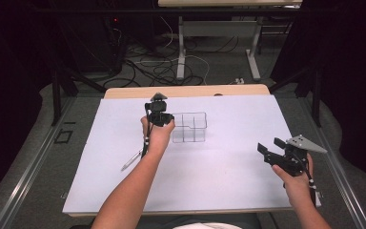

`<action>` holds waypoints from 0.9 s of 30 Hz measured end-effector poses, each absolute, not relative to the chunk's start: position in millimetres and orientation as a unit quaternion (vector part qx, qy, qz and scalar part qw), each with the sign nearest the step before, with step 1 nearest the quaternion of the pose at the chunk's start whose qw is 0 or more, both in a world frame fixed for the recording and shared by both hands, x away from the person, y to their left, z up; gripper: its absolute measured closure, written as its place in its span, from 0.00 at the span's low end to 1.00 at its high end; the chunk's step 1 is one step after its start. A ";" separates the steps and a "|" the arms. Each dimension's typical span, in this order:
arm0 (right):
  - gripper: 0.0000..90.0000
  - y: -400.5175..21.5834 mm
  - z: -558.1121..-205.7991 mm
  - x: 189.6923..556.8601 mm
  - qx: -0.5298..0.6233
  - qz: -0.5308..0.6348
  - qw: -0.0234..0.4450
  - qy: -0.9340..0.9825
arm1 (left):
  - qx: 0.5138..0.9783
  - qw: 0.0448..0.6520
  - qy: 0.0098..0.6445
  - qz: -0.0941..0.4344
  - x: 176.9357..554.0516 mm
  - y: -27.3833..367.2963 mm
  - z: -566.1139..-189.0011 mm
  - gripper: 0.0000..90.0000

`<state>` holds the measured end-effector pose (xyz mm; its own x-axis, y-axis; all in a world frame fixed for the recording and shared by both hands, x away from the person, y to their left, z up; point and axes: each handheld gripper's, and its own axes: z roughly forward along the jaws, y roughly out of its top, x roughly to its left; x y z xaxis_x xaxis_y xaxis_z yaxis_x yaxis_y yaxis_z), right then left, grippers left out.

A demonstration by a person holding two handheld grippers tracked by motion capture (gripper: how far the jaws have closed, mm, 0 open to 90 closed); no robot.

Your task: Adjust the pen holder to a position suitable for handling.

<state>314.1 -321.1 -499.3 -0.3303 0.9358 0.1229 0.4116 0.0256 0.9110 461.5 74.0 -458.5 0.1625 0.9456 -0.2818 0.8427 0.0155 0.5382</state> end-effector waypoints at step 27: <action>0.29 -320.2 -500.1 313.5 0.510 0.479 0.275 0.659 | 0.728 0.392 0.547 0.133 431.1 133.1 -441.8 0.45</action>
